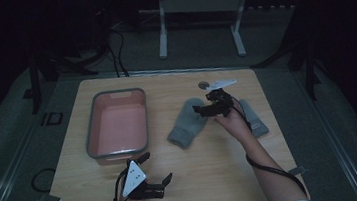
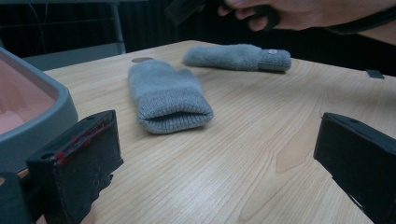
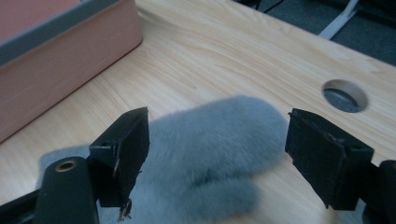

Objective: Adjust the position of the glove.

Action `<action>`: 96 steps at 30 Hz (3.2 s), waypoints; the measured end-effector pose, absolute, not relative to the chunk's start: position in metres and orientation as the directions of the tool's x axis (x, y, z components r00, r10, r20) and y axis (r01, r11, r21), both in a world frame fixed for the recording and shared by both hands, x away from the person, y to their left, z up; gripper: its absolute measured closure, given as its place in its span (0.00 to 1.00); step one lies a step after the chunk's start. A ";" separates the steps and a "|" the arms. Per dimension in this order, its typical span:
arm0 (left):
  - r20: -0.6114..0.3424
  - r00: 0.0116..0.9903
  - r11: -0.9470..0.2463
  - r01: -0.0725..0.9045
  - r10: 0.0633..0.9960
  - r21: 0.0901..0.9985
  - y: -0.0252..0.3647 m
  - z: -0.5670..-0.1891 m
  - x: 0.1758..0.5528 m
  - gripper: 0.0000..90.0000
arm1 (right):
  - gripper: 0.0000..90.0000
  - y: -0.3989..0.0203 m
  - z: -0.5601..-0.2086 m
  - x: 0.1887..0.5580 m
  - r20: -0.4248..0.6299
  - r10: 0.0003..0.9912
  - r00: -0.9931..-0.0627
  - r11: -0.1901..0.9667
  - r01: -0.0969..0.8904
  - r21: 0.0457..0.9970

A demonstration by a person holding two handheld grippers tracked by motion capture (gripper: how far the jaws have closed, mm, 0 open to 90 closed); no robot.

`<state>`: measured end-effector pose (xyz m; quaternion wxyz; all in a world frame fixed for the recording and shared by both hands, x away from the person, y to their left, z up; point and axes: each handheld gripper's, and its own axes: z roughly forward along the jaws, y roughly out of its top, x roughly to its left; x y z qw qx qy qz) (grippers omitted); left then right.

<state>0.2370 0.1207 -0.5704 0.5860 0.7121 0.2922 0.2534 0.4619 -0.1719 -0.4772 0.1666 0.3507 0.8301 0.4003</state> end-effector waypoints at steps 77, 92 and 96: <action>0.015 0.693 -0.137 0.121 0.721 0.983 0.121 -0.570 0.237 0.01 | 0.32 -0.280 -0.478 0.424 0.034 0.602 -0.797 0.513 0.419 0.749; 0.005 0.686 -0.127 0.127 0.728 0.984 0.122 -0.571 0.236 0.01 | 0.51 -0.331 -0.512 0.460 0.023 0.762 -0.647 0.467 0.574 0.673; 0.004 0.685 -0.125 0.127 0.728 0.984 0.122 -0.571 0.237 0.01 | 0.51 -0.325 -0.528 0.466 -0.003 0.755 -0.655 0.510 0.585 0.631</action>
